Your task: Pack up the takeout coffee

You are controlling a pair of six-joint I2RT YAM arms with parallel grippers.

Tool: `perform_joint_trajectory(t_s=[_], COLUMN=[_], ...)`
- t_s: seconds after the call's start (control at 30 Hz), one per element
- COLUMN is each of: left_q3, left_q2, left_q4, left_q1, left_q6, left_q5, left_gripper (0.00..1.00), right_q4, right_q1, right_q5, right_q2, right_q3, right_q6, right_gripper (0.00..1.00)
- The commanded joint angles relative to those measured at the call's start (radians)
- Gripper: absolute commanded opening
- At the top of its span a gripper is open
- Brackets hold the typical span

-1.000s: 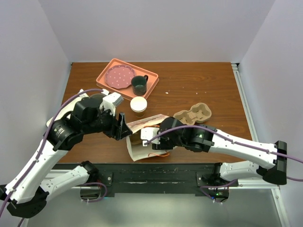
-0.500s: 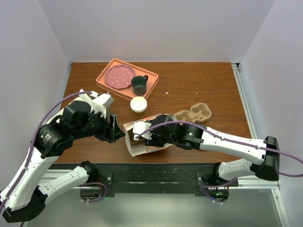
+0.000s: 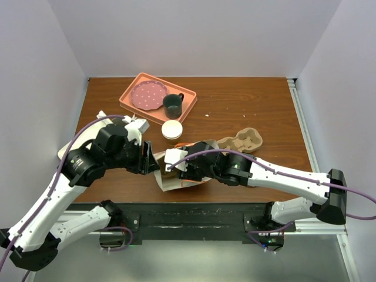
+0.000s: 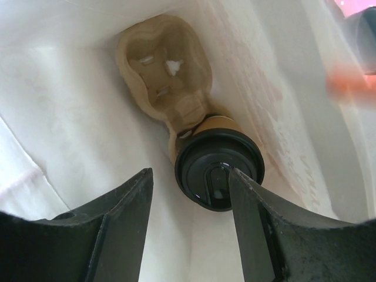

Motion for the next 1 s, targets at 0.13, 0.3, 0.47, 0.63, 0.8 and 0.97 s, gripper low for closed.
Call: perform_joint_trajectory(t_s=[0.13,0.3,0.47,0.63,0.8,0.97], left_q3=[-0.035,-0.049,-0.059,-0.076,-0.082,-0.064], left_q2=[0.004,-0.024,-0.011,-0.022,-0.03,-0.022], left_q4=[0.111,0.184,0.18,0.194,0.201,0.187], left_q1=[-0.005,-0.005,-0.009,-0.011,-0.011,-0.011], left_q6=[-0.008,0.007,0.05,0.064,0.077,0.091], left_q5=[0.023,0.053,0.029,0.029,0.049,0.05], left_gripper=[0.09,0.0,0.0,0.0,0.0,0.0], right_q4=[0.092,0.131,0.153,0.136,0.141,0.153], right_q1=[-0.027,-0.067,-0.09,-0.101,-0.104,-0.104], right_q5=[0.105,0.09,0.09,0.061,0.053,0.094], right_q2=[-0.043,-0.054,-0.054,-0.029,0.026,0.069], right_q3=[-0.06,-0.132,-0.156,-0.149,-0.132,-0.121], right_q6=[-0.042,-0.065,-0.062,-0.083,-0.1,-0.115], right_gripper=[0.68,0.79,0.93,0.98,0.98,0.96])
